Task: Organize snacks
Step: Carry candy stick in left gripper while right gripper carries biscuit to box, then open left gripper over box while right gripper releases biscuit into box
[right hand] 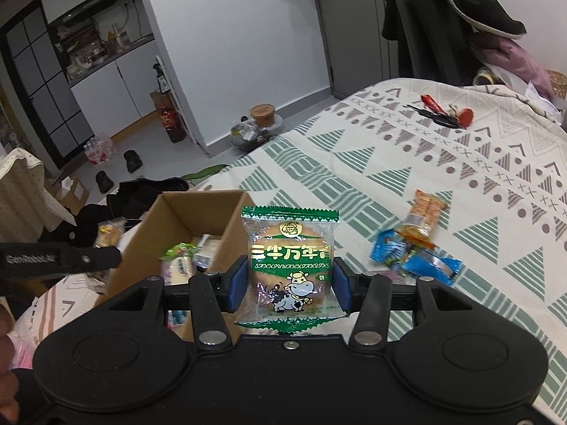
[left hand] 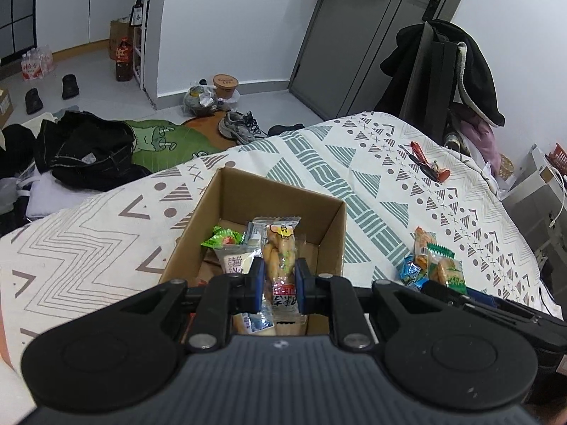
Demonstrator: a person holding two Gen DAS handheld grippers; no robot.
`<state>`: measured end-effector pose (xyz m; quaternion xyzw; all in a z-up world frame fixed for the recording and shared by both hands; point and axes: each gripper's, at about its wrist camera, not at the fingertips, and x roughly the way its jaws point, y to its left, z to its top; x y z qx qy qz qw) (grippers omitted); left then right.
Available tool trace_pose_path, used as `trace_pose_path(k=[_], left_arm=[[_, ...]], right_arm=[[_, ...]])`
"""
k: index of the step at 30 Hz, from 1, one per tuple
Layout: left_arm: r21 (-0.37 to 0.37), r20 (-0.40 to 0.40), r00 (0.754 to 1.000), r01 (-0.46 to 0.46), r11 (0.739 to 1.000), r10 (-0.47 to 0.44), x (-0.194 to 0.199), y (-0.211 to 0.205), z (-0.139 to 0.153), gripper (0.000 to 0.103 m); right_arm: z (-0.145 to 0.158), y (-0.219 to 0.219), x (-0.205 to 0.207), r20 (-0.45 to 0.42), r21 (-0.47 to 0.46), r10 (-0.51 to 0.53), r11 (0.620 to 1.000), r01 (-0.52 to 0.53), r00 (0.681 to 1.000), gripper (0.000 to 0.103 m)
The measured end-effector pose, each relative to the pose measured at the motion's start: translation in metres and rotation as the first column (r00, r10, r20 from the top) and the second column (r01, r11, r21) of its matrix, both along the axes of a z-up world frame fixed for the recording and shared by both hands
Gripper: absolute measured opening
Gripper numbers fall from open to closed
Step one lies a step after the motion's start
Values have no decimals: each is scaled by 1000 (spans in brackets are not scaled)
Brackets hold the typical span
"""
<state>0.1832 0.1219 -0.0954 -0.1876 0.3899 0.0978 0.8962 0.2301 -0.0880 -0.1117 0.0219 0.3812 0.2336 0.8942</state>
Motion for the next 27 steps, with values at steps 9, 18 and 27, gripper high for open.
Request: trace_pose_path(k=[9, 18, 27], left_arm=[[-75, 1, 1000, 21, 997, -21, 6, 0, -15, 17], [-149, 13, 999, 36, 988, -35, 8, 14, -29, 21], [-158, -7, 1000, -28, 987, 27, 1, 51, -32, 39]], right_arm=[[2, 16, -1, 1, -5, 10, 1000, -10, 1000, 48], [0, 40, 0, -2, -33, 26, 999, -26, 1000, 48], [6, 74, 1, -21, -18, 36, 999, -36, 999, 48]])
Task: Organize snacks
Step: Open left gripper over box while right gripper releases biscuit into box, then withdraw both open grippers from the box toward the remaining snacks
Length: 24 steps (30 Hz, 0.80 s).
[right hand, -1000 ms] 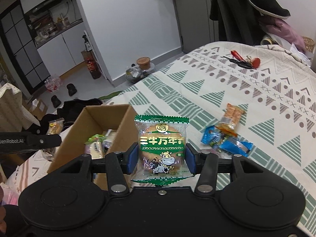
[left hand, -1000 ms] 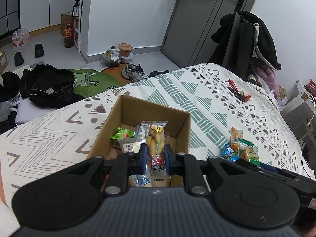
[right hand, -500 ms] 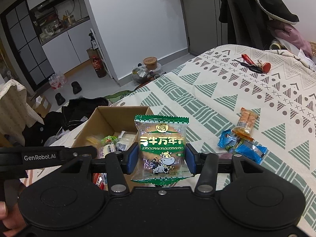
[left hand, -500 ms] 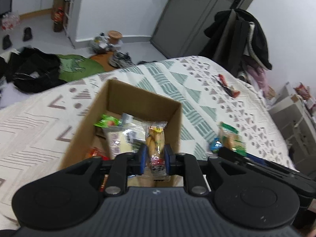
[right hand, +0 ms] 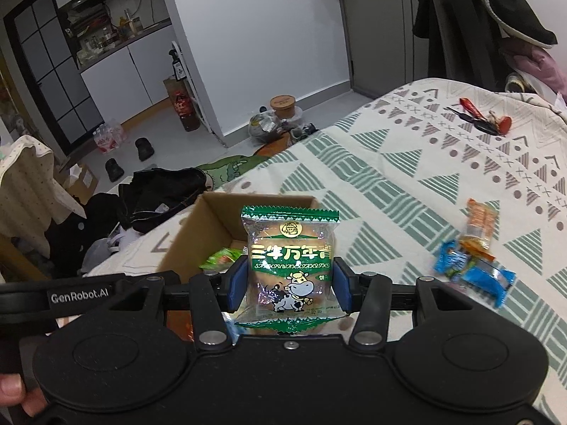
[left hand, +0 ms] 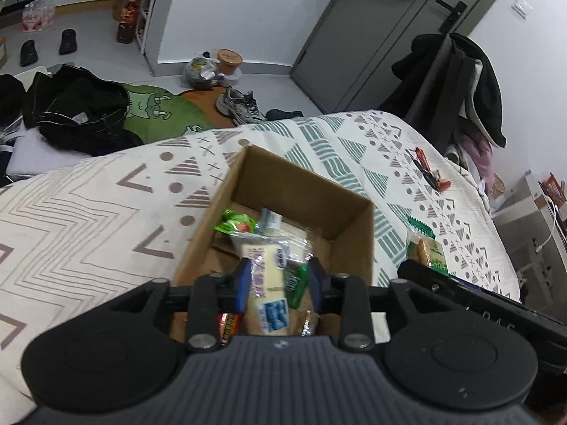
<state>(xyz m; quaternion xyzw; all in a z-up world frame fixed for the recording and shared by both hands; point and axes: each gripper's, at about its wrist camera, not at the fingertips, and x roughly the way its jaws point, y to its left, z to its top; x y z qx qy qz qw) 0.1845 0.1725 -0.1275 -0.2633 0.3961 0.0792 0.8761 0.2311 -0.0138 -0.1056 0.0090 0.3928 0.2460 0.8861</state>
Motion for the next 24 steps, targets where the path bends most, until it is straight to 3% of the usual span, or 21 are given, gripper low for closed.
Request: trace_pose_path(k=[4, 10, 11, 12, 14, 24], left_arm=[[8, 12, 1000, -15, 1000, 15, -5, 11, 4, 55], [9, 32, 999, -33, 999, 32, -12, 26, 11, 60], [8, 34, 999, -36, 999, 36, -14, 28, 13, 60], [8, 37, 999, -38, 999, 38, -15, 30, 13, 60], [8, 40, 998, -41, 999, 40, -17, 33, 15, 61], [18, 50, 998, -33, 999, 32, -21, 30, 19, 75]], right_arm=[[7, 15, 0, -1, 18, 4, 1000, -4, 1000, 48], [15, 30, 5, 3, 58, -10, 998, 10, 1000, 49], [17, 32, 6, 3, 64, -11, 998, 10, 1000, 55], [17, 34, 7, 6, 62, -16, 998, 15, 1000, 69], [19, 33, 7, 18, 45, -41, 998, 40, 999, 77], [28, -3, 4, 43, -35, -65, 997, 66, 997, 77]])
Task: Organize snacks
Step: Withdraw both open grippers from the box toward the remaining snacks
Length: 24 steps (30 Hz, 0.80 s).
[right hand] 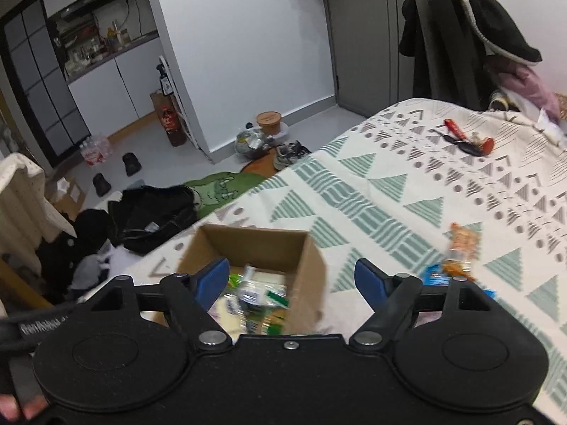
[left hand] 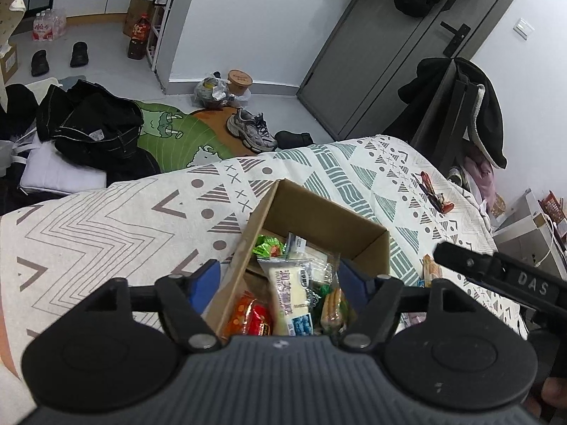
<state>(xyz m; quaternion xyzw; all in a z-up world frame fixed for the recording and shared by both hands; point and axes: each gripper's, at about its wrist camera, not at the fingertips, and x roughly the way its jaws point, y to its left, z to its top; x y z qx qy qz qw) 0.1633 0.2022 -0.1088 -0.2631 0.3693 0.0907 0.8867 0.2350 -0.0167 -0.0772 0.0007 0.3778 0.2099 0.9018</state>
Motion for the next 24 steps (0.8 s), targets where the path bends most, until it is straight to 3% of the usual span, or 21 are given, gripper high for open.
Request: trace_pose_path(k=[3, 13, 24], left_arm=[[14, 4, 1000, 3, 1000, -3, 0, -5, 2, 81], [36, -10, 999, 36, 999, -35, 8, -34, 7, 84], [60, 7, 995, 103, 993, -104, 21, -84, 15, 85]], right_arm=[[0, -16, 0, -2, -26, -13, 1000, 13, 1000, 77], [1, -64, 0, -5, -68, -41, 997, 40, 999, 81], [0, -122, 12, -52, -46, -62, 997, 59, 997, 83]])
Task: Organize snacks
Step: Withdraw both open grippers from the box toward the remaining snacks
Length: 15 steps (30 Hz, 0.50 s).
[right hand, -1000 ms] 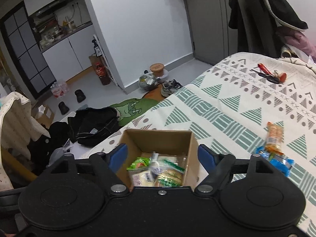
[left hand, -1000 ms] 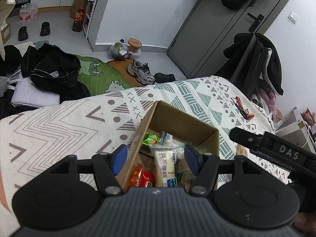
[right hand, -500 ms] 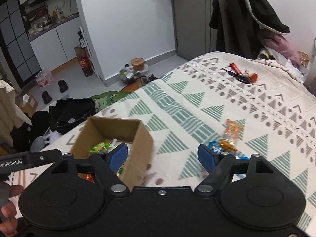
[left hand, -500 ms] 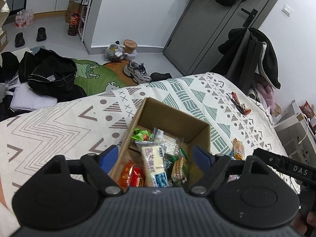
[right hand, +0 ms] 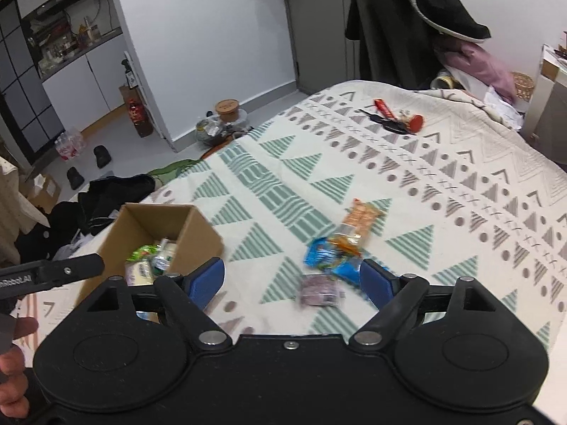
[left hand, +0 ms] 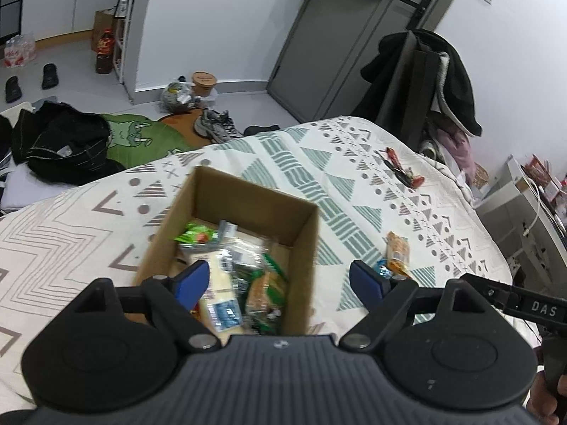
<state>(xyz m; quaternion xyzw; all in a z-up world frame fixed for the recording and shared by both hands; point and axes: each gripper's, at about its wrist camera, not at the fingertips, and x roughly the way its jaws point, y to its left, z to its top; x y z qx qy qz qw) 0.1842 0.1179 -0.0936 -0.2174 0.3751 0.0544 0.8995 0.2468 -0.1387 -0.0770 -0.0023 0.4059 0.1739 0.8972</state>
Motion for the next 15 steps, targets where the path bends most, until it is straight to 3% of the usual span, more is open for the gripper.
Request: trace_pose_path(k=[10, 12, 15], left_arm=[[34, 18, 998, 62, 998, -62, 18, -51, 4, 85], [39, 20, 997, 73, 997, -74, 23, -61, 4, 85], [54, 22, 995, 91, 994, -92, 28, -75, 2, 85]], right_arm=[[-13, -47, 14, -1, 19, -21, 1000, 21, 1000, 82], [-21, -56, 17, -14, 37, -30, 999, 31, 999, 73], [-33, -65, 22, -36, 58, -31, 998, 33, 999, 68]])
